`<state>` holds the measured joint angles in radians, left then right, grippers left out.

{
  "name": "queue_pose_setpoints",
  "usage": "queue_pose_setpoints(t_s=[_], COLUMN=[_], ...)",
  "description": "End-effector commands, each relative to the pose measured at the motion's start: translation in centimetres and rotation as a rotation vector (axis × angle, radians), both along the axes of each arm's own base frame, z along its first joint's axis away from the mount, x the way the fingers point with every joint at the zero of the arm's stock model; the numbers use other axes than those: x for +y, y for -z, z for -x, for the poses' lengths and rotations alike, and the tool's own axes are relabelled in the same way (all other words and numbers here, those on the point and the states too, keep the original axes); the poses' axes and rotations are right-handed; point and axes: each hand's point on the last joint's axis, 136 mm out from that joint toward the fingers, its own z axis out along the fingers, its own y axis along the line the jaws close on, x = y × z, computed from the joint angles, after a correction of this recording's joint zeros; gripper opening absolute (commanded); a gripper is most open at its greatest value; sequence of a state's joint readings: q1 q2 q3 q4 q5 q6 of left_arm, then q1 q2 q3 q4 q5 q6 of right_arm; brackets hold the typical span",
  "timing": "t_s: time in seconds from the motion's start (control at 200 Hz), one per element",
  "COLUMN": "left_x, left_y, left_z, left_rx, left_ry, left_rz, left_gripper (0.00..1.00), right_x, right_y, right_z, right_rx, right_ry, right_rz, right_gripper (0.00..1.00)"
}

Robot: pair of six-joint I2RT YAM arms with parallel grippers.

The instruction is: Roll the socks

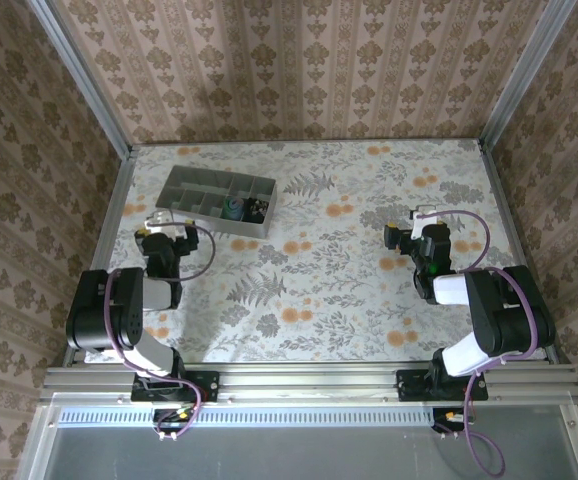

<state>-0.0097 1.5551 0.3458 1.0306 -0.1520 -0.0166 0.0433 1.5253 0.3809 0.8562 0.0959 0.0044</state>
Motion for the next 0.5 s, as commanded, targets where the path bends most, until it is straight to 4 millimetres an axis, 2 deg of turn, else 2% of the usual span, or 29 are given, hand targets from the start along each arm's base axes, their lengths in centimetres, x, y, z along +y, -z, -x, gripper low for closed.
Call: queue_pose_setpoints(t_s=[0.0, 0.49], left_x=[-0.64, -0.60], left_y=[0.77, 0.79], left_z=[-0.16, -0.14], left_rx=[0.050, 0.050], left_ry=[0.052, 0.052], left_rz=[-0.013, -0.013], left_gripper=[1.00, 1.00], right_x=[-0.09, -0.26], right_y=[-0.80, -0.51], right_z=[-0.70, -0.96], right_rx=[-0.021, -0.002], right_ry=[0.002, -0.006], right_rz=[-0.015, -0.041], right_gripper=[1.00, 1.00])
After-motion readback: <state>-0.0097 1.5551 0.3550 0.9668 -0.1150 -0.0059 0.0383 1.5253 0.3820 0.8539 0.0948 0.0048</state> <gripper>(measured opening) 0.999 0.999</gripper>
